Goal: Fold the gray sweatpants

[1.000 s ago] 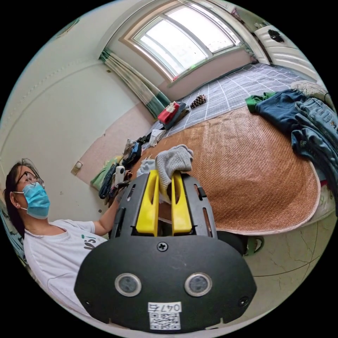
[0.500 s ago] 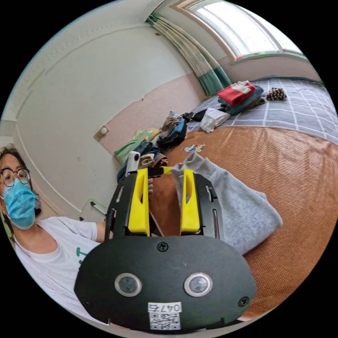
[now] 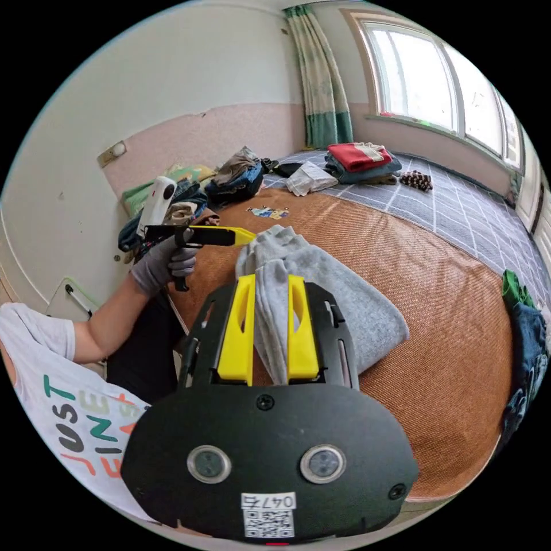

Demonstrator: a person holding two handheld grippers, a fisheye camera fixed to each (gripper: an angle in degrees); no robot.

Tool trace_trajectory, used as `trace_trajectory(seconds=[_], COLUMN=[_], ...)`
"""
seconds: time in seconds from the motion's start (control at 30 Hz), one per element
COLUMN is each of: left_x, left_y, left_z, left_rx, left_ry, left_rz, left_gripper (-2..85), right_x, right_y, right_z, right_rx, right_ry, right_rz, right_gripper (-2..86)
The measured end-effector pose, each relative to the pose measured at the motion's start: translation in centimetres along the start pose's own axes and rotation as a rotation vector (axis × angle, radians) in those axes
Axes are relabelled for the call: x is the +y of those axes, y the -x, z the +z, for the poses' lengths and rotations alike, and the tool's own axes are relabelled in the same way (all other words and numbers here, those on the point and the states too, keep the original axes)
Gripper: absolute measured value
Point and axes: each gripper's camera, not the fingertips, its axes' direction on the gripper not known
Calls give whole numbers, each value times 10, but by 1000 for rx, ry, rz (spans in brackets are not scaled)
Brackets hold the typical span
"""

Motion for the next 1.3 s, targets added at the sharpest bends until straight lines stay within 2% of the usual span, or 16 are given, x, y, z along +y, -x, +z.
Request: trace_trajectory(seconds=[0.1,0.23,0.3,0.37,0.43,0.57,0.77,0.87,0.93,1.03,1.17,1.3], left_x=[8,29,38,50,62,92,118,132,146,154,152,162], left_y=[-17,18,20,25,41,86,93,91,86,60,-2,-40], left_z=[25,15,-13,-42,-48,-12,46,67,71,67,52,55], left_rx=[-31,125,66,-86,-117,70,91,215,240,312,295,257], left_ry=[28,-29,-88,-92,-86,-68,-78,-92,-127,-148,-147,-162], left_rz=[14,-129,-130,-168,-241,-413,-513,-531,-557,-525,-399,-368], left_gripper=[111,99,100,107,119,139,139,96,38,7,-7,-8], right_x=[-40,-90,-108,-125,-144,-164,-188,-194,-199,-201,-197,-185], right_y=[45,105,125,141,155,169,188,193,194,200,223,251], right_z=[-8,-37,-47,-50,-51,-66,-121,-152,-177,-204,-222,-233], right_rx=[-2,132,196,249,284,323,320,322,325,336,399,538], right_ry=[43,92,110,148,190,224,221,216,208,193,177,155], right_rz=[-100,-218,-265,-300,-320,-305,-278,-264,-233,-208,-247,-322], right_gripper=[109,150,147,144,139,134,133,126,122,124,124,120])
